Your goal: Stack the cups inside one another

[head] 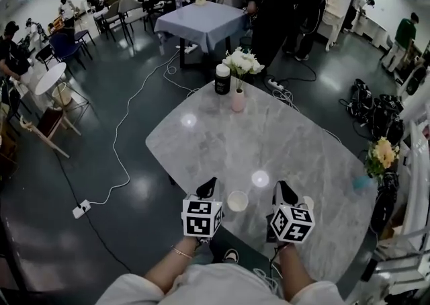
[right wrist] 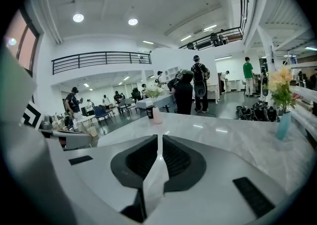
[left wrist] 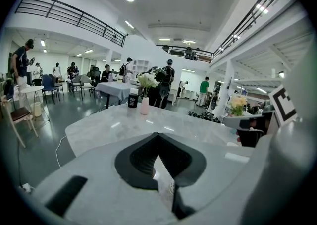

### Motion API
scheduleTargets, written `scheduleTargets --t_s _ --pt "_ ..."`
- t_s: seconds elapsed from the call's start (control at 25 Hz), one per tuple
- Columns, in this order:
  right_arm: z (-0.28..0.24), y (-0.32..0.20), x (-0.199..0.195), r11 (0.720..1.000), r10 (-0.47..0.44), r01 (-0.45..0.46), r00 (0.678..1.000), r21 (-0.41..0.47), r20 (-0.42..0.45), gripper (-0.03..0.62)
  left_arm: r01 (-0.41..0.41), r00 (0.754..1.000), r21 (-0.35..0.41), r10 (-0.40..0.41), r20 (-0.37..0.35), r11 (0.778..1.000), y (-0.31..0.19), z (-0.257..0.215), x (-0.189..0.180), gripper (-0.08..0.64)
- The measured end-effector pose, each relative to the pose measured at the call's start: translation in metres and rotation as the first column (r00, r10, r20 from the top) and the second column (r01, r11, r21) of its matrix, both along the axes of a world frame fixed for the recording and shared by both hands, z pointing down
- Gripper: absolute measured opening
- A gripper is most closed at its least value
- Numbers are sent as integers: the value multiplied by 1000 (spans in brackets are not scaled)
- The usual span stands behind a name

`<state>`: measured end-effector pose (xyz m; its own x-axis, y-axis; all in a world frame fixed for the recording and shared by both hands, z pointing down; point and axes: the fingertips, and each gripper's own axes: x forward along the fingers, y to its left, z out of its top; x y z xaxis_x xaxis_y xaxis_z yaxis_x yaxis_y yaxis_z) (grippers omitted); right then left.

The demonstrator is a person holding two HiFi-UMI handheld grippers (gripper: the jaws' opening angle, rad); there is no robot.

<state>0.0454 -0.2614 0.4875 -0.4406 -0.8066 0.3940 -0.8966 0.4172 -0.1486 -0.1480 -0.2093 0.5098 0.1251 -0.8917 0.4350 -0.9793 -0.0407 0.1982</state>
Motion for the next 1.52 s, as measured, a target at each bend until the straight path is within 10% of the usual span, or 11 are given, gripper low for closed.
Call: scheduleTargets --t_s 0.68,1.52 --pt "-10 -12 49 970 240 -240 970 22 31 9 -156 988 19 155 14 988 -51 -8 11 -3" --pt "-5 -4 42 979 203 -203 979 0 -5 9 -153 988 3 153 -3 988 -55 -3 7 -3"
